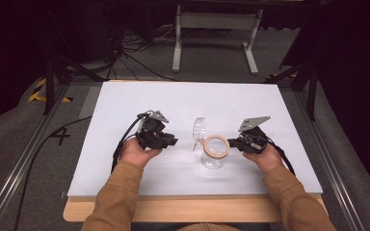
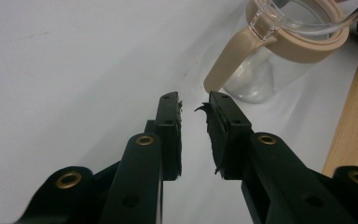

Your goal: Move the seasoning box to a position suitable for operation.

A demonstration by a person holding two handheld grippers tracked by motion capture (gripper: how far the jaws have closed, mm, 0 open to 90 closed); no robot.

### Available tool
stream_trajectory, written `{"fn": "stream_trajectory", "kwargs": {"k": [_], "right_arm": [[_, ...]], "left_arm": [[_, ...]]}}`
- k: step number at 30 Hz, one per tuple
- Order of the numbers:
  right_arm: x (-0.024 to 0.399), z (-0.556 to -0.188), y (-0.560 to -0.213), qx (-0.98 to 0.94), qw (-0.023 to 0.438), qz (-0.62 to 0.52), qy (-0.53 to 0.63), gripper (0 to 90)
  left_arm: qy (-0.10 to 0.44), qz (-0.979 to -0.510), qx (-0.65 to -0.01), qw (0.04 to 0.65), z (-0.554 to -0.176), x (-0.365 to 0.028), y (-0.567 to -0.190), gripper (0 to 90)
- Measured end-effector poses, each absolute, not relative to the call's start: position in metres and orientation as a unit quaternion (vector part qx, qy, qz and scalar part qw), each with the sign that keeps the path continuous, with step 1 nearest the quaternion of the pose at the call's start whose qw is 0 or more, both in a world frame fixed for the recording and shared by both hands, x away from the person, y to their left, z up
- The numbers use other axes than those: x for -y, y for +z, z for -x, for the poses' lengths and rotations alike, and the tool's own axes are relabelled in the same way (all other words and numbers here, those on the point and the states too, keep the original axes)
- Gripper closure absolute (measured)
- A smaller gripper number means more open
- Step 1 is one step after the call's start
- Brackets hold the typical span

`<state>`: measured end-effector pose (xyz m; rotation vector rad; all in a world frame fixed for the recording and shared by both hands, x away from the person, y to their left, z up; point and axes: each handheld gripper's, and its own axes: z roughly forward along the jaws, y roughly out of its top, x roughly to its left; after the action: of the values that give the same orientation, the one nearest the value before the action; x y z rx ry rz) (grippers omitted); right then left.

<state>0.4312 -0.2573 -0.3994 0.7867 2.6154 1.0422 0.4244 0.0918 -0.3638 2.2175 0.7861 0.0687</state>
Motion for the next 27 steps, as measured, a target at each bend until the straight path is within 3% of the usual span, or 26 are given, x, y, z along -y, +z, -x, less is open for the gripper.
{"fn": "stream_trajectory", "kwargs": {"k": [27], "right_arm": [[0.249, -0.416, -0.404, -0.905, 0.080, -0.255, 0.331, 89.2]], "left_arm": [[0.022, -0.865, -0.316, 0.389, -0.435, -0.093, -0.356, 68.0]]}}
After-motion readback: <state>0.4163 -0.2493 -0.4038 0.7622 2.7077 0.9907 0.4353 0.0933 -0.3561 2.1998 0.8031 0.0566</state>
